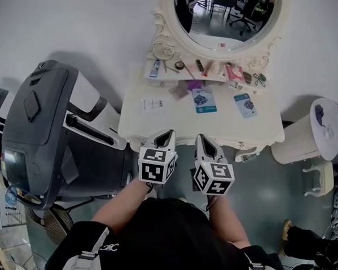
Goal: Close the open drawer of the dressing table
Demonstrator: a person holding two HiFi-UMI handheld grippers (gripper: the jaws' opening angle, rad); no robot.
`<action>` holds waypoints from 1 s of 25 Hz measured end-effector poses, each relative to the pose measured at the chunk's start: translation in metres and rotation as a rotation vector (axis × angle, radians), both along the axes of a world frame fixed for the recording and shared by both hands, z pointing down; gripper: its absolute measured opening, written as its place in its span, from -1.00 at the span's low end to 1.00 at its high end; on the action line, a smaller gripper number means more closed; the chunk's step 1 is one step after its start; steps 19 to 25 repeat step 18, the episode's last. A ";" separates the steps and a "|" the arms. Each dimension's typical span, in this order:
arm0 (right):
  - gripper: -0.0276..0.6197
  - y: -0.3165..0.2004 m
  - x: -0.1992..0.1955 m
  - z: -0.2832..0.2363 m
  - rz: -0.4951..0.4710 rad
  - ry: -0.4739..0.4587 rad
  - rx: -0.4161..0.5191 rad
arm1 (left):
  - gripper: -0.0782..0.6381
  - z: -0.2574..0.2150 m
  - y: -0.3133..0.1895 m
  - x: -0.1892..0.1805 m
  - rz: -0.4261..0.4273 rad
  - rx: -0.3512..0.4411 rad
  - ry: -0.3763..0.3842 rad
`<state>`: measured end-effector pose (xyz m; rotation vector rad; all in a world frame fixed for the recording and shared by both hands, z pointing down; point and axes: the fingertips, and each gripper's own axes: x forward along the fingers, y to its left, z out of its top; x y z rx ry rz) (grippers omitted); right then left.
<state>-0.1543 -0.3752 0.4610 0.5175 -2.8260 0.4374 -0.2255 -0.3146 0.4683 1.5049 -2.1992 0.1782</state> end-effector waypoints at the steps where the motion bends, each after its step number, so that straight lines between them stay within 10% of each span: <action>1: -0.89 0.000 -0.002 -0.002 0.005 -0.003 0.005 | -0.76 -0.005 -0.001 -0.001 0.005 0.010 -0.005; 25: -0.89 0.004 -0.020 -0.002 0.070 0.008 0.011 | -0.76 -0.018 0.001 -0.021 0.077 0.050 -0.025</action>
